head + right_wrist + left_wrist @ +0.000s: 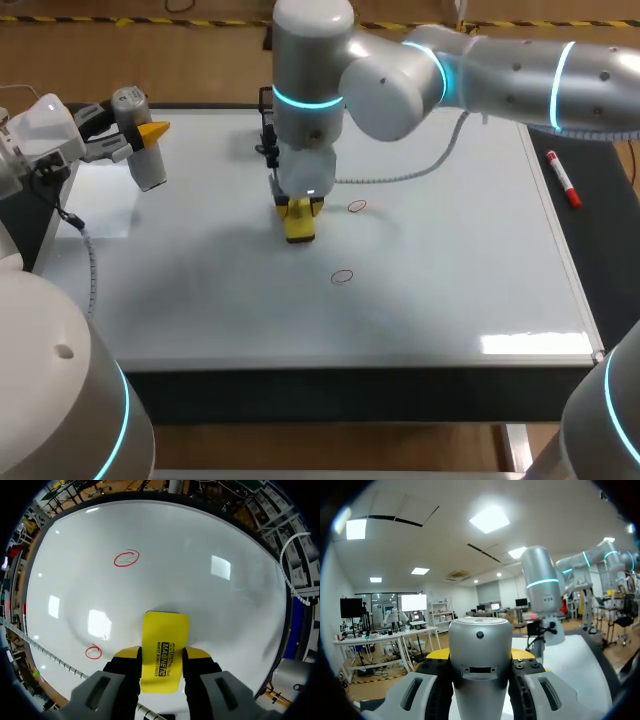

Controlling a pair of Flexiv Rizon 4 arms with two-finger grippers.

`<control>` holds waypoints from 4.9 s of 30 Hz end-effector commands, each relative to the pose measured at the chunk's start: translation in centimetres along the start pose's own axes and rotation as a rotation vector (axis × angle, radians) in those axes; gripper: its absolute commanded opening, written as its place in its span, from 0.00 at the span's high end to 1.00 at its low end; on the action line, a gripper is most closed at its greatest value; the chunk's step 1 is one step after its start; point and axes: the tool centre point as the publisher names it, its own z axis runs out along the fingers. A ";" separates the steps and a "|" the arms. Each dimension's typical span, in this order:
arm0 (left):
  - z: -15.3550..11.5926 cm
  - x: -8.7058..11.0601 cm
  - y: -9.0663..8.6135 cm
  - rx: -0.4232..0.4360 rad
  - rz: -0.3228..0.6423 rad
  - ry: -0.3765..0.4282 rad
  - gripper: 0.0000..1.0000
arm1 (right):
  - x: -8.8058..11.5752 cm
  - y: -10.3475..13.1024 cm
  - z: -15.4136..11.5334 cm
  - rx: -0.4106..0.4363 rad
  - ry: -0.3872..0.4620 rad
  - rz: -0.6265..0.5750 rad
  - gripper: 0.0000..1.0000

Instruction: Pick up the inspection probe, press it on each red-marked spot on the whiteboard one by one, put down the probe, pick up the eraser, and wipe off all the red marks.

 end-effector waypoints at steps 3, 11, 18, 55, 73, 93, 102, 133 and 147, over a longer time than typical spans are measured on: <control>0.1 0.0 0.0 0.003 0.001 -0.003 1.00 | 2.3 -1.2 -4.8 0.035 -0.013 -0.007 1.00; 0.1 0.0 0.0 0.003 0.001 -0.003 1.00 | 6.8 -3.3 -6.5 0.063 -0.021 0.086 1.00; 0.1 0.0 0.0 0.003 0.001 -0.003 1.00 | 12.8 -4.6 -8.1 0.087 -0.012 0.176 1.00; 0.1 0.0 0.0 0.003 0.001 -0.003 1.00 | 31.7 -6.2 -7.1 0.015 -0.007 0.529 1.00; 0.1 0.0 0.0 0.003 0.001 -0.003 1.00 | 31.7 -6.3 -7.0 0.014 0.007 0.535 1.00; 6.7 5.4 -2.0 0.030 0.008 0.216 1.00 | 31.7 -6.3 -7.0 0.014 0.007 0.535 1.00; 13.0 9.0 -2.5 0.072 -0.002 0.334 1.00 | 31.7 -6.3 -7.0 0.014 0.007 0.535 1.00; 27.9 18.4 0.6 0.095 -0.080 0.564 1.00 | 31.7 -6.3 -7.0 0.014 0.007 0.535 1.00; 28.0 20.4 2.3 0.062 -0.090 0.526 1.00 | 31.7 -6.3 -7.0 0.014 0.007 0.535 1.00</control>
